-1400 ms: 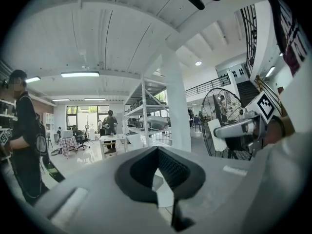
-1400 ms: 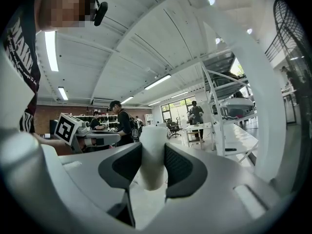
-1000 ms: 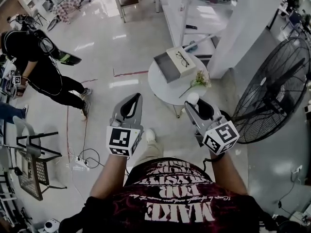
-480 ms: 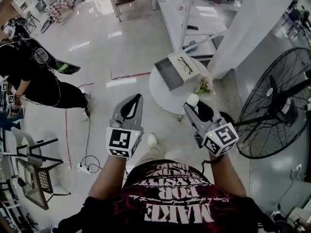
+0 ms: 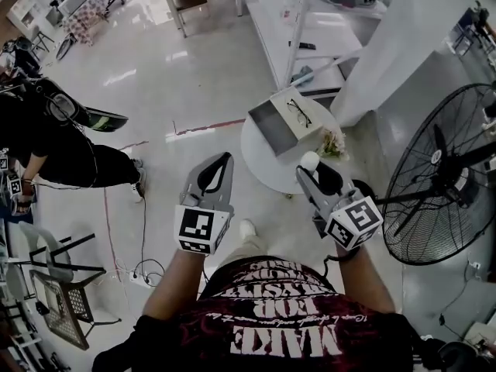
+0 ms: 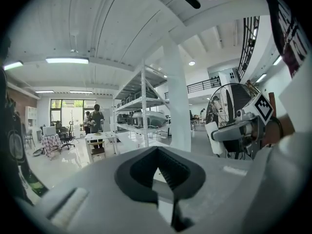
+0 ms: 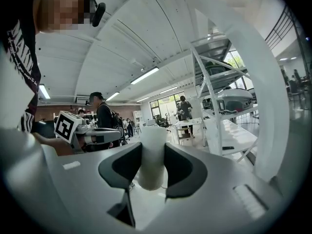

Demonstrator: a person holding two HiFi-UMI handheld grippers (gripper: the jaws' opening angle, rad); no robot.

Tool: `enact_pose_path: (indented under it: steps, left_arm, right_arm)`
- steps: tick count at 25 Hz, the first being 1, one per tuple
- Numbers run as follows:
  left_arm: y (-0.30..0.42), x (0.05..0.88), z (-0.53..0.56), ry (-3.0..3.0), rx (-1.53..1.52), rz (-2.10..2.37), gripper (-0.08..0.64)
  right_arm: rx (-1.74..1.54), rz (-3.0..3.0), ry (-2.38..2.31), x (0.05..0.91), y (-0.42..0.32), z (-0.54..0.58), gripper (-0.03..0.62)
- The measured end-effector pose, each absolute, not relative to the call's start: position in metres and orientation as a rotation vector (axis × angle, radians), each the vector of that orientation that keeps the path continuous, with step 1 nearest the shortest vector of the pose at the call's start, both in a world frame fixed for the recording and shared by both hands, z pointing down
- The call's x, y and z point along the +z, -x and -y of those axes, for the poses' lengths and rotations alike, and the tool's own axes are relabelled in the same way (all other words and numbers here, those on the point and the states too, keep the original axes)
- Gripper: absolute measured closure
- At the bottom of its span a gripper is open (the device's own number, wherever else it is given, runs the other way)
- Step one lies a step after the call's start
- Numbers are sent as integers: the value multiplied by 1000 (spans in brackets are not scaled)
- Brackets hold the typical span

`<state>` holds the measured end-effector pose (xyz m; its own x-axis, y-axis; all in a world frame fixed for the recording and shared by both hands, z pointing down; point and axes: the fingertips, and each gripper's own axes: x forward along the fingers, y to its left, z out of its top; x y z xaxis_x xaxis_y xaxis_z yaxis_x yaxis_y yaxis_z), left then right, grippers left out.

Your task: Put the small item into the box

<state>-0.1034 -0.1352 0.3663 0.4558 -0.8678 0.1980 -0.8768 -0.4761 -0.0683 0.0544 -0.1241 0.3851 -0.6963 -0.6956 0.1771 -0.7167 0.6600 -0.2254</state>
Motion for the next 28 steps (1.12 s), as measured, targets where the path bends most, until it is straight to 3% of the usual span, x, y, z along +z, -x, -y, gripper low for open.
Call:
enact_pose_path:
  steps: [12, 28]
  left_arm:
    - [156, 363, 185, -2657, 268, 1570, 558]
    - [143, 392, 217, -2663, 339, 1460, 558]
  right_arm:
    - [422, 2774, -1253, 377, -13, 167, 425]
    - [469, 2738, -1341, 389, -28, 200, 425]
